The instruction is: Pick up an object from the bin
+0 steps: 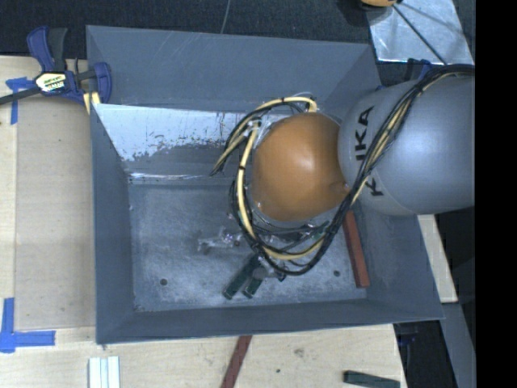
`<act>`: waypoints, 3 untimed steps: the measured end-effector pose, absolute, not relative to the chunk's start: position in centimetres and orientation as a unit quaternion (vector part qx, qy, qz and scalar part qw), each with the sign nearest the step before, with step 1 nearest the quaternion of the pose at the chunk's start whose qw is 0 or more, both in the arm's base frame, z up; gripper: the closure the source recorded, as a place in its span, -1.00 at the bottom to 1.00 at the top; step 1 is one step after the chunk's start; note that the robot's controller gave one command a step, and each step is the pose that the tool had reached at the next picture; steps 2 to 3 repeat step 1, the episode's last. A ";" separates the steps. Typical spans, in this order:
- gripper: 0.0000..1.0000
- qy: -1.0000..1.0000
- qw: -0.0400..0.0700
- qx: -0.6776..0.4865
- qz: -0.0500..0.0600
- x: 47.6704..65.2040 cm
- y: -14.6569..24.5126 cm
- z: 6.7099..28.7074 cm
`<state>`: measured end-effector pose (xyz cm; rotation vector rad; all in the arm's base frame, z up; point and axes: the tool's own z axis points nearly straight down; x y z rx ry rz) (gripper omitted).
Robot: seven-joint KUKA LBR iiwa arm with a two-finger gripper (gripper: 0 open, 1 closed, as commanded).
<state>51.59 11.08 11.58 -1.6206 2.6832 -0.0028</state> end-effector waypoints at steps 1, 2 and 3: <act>1.00 0.838 0.002 -0.546 0.000 48.8 10.1 7.2; 1.00 0.838 0.002 -0.546 0.000 48.8 10.1 7.2; 1.00 0.838 0.002 -0.546 0.000 48.8 10.1 7.2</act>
Offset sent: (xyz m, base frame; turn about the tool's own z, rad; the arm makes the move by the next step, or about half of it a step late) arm 0.0000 0.0000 0.0000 0.0000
